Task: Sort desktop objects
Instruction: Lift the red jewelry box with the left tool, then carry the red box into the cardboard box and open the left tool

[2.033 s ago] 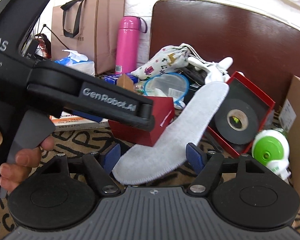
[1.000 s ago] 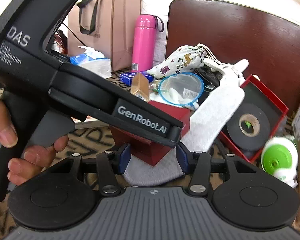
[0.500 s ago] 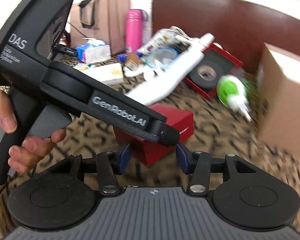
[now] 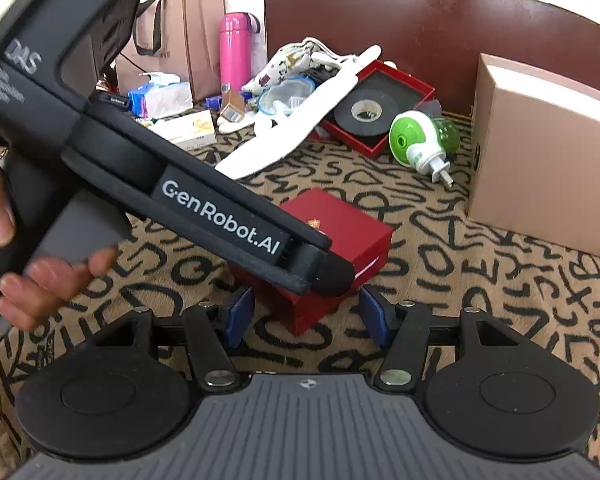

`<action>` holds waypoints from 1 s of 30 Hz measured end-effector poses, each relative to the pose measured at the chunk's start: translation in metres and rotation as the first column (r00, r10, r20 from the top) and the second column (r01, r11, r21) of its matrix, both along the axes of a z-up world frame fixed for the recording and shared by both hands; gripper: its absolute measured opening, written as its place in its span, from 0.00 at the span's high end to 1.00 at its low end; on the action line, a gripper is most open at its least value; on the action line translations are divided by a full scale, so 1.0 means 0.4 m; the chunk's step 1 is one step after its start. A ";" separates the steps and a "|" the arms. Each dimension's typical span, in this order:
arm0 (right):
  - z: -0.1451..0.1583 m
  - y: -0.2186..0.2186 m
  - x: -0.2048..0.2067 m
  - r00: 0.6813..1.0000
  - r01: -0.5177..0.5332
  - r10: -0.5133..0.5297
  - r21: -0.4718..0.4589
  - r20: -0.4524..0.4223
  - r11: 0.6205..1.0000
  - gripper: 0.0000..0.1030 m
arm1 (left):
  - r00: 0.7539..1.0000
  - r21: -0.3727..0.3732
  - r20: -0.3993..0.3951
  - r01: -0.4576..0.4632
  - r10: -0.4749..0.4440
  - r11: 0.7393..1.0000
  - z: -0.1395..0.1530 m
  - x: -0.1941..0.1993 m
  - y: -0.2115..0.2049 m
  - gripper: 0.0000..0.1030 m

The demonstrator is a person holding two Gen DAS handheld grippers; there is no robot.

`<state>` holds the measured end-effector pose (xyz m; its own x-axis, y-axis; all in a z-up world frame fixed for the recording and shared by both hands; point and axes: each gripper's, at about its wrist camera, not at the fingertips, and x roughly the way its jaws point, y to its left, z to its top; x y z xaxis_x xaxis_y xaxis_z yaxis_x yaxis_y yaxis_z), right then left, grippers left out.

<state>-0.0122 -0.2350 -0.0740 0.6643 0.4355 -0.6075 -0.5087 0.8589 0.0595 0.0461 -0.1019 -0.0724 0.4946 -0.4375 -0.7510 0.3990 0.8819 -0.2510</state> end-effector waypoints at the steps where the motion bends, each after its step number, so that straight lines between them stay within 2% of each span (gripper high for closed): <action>1: 0.000 -0.002 0.000 1.000 0.004 -0.004 0.007 -0.002 1.000 0.39 | 1.000 0.008 0.001 0.001 -0.001 1.000 -0.001 0.001 -0.003 0.18; 5: 0.003 -0.006 0.002 1.000 0.018 -0.019 0.021 0.010 1.000 0.39 | 1.000 0.016 -0.004 -0.005 0.005 1.000 -0.009 0.009 -0.014 0.17; 11: -0.012 -0.005 0.012 1.000 0.015 -0.015 0.038 -0.008 0.999 0.40 | 0.999 0.075 0.025 0.019 -0.021 0.997 -0.012 0.003 -0.036 0.19; 13: -0.009 -0.007 0.011 1.000 0.021 -0.021 0.039 -0.010 0.999 0.41 | 0.999 0.080 0.028 0.016 -0.019 0.997 -0.010 0.003 -0.039 0.26; 18: 0.013 -0.029 -0.004 0.999 0.036 -0.036 0.048 0.005 0.998 0.41 | 0.999 0.065 0.043 0.026 -0.029 0.998 0.014 -0.012 -0.055 0.29; 24: 0.088 -0.059 -0.024 0.992 0.061 -0.065 0.034 0.113 0.998 0.41 | 0.987 0.042 0.150 0.044 -0.050 0.998 0.102 -0.034 -0.091 0.29; 30: 0.179 -0.112 -0.004 0.962 0.108 -0.111 0.027 0.248 0.994 0.41 | 0.957 0.021 0.275 0.086 -0.088 0.996 0.218 -0.004 -0.156 0.28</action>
<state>-0.0138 -0.2797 -0.0022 0.8377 0.3588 -0.4117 -0.4120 0.9101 -0.0452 0.0443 -0.1642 0.0147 0.6435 -0.4820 -0.5946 0.5267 0.8425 -0.1129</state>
